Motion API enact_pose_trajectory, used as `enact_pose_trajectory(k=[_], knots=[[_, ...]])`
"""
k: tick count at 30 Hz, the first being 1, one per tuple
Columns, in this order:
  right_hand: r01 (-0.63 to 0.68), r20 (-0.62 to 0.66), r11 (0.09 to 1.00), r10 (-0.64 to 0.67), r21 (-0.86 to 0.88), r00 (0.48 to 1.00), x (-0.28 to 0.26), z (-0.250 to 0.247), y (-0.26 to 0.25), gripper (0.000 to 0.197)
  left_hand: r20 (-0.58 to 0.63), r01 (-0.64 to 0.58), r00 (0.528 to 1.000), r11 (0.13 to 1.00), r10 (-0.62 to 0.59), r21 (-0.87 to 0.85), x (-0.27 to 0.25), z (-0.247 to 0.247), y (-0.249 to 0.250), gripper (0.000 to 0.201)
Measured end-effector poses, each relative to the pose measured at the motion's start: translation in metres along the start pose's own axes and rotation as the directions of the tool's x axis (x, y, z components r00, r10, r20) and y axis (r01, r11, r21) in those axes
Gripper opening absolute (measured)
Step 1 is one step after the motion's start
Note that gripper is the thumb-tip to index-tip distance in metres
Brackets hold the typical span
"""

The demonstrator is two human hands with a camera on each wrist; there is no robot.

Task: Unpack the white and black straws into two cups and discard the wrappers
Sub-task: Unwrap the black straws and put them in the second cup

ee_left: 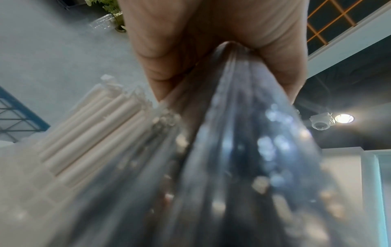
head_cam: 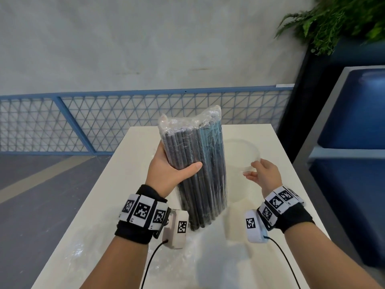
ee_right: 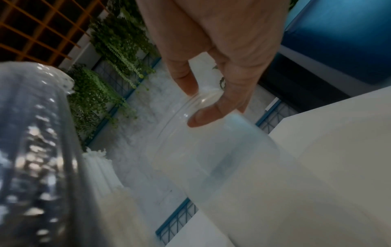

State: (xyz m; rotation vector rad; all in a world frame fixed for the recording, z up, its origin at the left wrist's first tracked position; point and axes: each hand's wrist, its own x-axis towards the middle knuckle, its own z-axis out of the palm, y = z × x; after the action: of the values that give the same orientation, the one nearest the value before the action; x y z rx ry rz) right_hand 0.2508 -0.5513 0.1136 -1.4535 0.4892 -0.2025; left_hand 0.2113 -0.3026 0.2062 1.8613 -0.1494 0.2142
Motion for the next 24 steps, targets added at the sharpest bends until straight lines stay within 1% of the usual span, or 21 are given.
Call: enact_pose_trajectory(k=[5, 7, 8, 9, 10, 11, 12, 13, 14, 15, 16, 17, 18, 20, 21, 22, 23, 24], knots=[[0.012, -0.046, 1.0, -0.012, 0.008, 0.999, -0.032, -0.021, 0.01, 0.031, 0.013, -0.033, 0.999, 0.999, 0.032, 0.007, -0.008, -0.001, 0.001, 0.076], [-0.001, -0.036, 1.0, 0.001, 0.014, 0.999, -0.044, -0.024, 0.01, 0.032, 0.015, -0.05, 0.999, 0.999, 0.05, 0.015, -0.012, -0.003, 0.002, 0.071], [-0.014, -0.037, 1.0, 0.014, 0.015, 0.999, -0.049, -0.026, 0.011, 0.035, 0.019, -0.058, 0.998, 0.998, 0.057, 0.02, -0.014, -0.003, 0.003, 0.069], [-0.024, -0.054, 1.0, 0.024, -0.009, 0.998, -0.053, -0.028, 0.013, 0.042, 0.026, -0.064, 0.998, 0.998, 0.064, 0.021, -0.017, -0.004, 0.003, 0.068], [-0.019, -0.093, 0.996, 0.01, -0.089, 0.996, -0.057, -0.03, 0.015, 0.052, 0.035, -0.072, 0.997, 0.997, 0.071, 0.016, -0.02, -0.004, 0.004, 0.069], [0.004, -0.147, 0.982, -0.032, -0.187, 0.989, -0.063, -0.033, 0.016, 0.061, 0.045, -0.081, 0.996, 0.997, 0.08, 0.006, -0.025, -0.004, 0.004, 0.07], [0.052, -0.213, 0.963, -0.111, -0.266, 0.971, -0.071, -0.035, 0.017, 0.064, 0.054, -0.087, 0.995, 0.996, 0.087, -0.004, -0.029, -0.003, 0.004, 0.07], [0.139, -0.263, 0.944, -0.222, -0.298, 0.939, -0.081, -0.035, 0.016, 0.062, 0.064, -0.091, 0.994, 0.996, 0.092, -0.012, -0.034, -0.001, 0.005, 0.07], [0.253, -0.276, 0.923, -0.334, -0.291, 0.901, -0.093, -0.034, 0.014, 0.057, 0.076, -0.094, 0.993, 0.995, 0.095, -0.017, -0.039, 0.001, 0.004, 0.07], [0.36, -0.244, 0.899, -0.418, -0.247, 0.875, -0.104, -0.032, 0.013, 0.052, 0.091, -0.097, 0.991, 0.995, 0.098, -0.022, -0.044, 0.004, 0.004, 0.071], [0.436, -0.172, 0.884, -0.462, -0.17, 0.87, -0.115, -0.027, 0.012, 0.049, 0.111, -0.1, 0.989, 0.995, 0.102, -0.025, -0.048, 0.008, 0.003, 0.072], [0.47, -0.07, 0.879, -0.476, -0.083, 0.877, -0.124, -0.022, 0.011, 0.048, 0.136, -0.105, 0.985, 0.994, 0.107, -0.02, -0.052, 0.013, 0.002, 0.072], [0.471, 0.046, 0.882, -0.47, -0.013, 0.882, -0.134, -0.017, 0.01, 0.051, 0.159, -0.113, 0.981, 0.994, 0.113, -0.011, -0.056, 0.018, 0.002, 0.071], [0.434, 0.227, 0.899, -0.435, 0.059, 0.871, -0.143, -0.009, 0.014, 0.067, 0.191, -0.127, 0.973, 0.992, 0.127, -0.01, -0.06, 0.03, 0.001, 0.069], [0.416, 0.282, 0.905, -0.422, 0.083, 0.862, -0.146, -0.007, 0.015, 0.078, 0.204, -0.129, 0.97, 0.991, 0.133, -0.032, -0.062, 0.035, 0.002, 0.07], [0.397, 0.32, 0.912, -0.408, 0.1, 0.855, -0.149, -0.005, 0.016, 0.09, 0.232, -0.128, 0.963, 0.99, 0.139, -0.059, -0.064, 0.04, 0.002, 0.07], [0.378, 0.35, 0.919, -0.391, 0.107, 0.851, -0.151, -0.004, 0.015, 0.102, 0.284, -0.132, 0.947, 0.988, 0.151, -0.084, -0.067, 0.045, 0.003, 0.073], [0.352, 0.366, 0.93, -0.366, 0.107, 0.856, -0.151, -0.003, 0.015, 0.113, 0.359, -0.137, 0.918, 0.985, 0.165, -0.104, -0.07, 0.051, 0.003, 0.077]])
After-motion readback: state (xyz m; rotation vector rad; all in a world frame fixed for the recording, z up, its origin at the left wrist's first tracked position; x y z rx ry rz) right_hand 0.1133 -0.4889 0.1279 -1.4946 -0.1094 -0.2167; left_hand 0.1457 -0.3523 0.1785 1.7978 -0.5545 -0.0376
